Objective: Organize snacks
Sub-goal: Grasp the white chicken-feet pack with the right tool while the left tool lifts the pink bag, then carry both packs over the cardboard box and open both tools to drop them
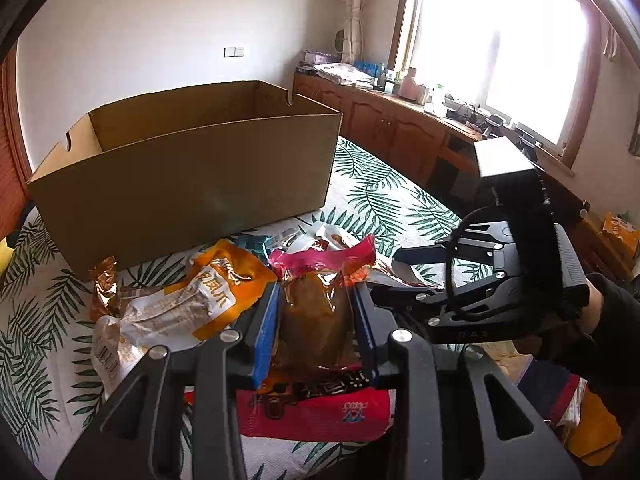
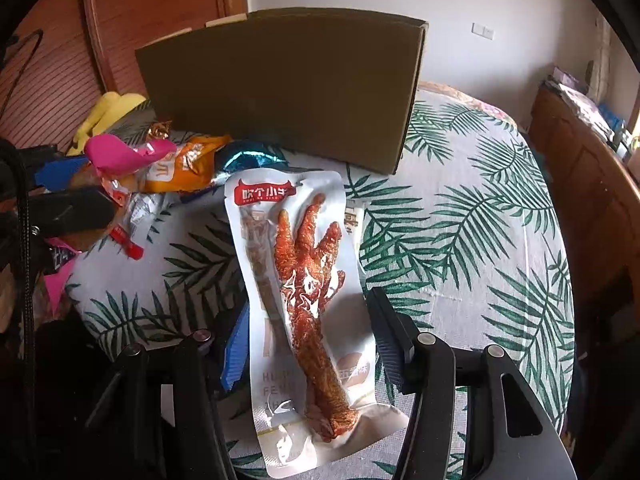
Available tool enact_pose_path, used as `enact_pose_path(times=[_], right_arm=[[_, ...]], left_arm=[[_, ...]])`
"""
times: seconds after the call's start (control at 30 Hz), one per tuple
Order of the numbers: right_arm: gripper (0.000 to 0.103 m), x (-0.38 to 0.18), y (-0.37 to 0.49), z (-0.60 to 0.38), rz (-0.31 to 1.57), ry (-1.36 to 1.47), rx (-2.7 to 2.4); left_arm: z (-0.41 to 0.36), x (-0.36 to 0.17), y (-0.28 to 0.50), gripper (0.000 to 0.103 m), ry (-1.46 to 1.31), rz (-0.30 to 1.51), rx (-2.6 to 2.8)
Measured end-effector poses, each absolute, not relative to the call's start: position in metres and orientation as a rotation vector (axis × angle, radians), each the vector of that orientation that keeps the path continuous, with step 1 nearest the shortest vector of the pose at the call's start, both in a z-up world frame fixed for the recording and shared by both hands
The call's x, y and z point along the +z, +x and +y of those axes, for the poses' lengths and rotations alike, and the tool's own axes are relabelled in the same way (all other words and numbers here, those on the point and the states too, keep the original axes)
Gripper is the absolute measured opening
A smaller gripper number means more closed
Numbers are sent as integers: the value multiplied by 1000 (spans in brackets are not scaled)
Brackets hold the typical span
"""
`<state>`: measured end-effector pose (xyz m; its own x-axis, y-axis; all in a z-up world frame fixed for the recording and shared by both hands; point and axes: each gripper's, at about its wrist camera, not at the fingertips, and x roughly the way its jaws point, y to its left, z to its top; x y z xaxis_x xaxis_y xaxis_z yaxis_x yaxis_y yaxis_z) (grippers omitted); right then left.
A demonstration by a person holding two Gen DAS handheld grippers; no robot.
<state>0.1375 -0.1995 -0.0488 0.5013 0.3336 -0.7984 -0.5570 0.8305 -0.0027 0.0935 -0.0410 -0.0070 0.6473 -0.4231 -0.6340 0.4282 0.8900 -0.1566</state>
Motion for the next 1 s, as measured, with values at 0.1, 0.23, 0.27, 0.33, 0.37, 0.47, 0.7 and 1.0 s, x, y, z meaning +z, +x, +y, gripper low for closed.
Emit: enact_pose_path(times=[0.1,0.23,0.27,0.33,0.37,0.47,0.7,1.0], right_arm=[[56,-44,134,-200,879,-274,549],[56,-34,131,-203,853,-250,556],[56,-30,131,-204,844,-245,557],[56,-22,129,-205,822,-240,557],[56,-17,128,-204,811,-239,559],[56,1,129,-200,773,-240,563],[56,41,146,-182,695,-252,562],[56,70,179,-157,645,-283,540]], left_arm=[[-38,-2,95,33,-3,714,-480],[-28,8,93,34,-19,699,-470],[-27,10,93,34,-21,695,-466],[-20,17,95,34,-22,684,-457],[-16,20,96,34,-21,678,-451],[-9,31,104,34,-20,662,-434],[16,63,125,34,-10,608,-382],[36,92,165,34,21,574,-320]])
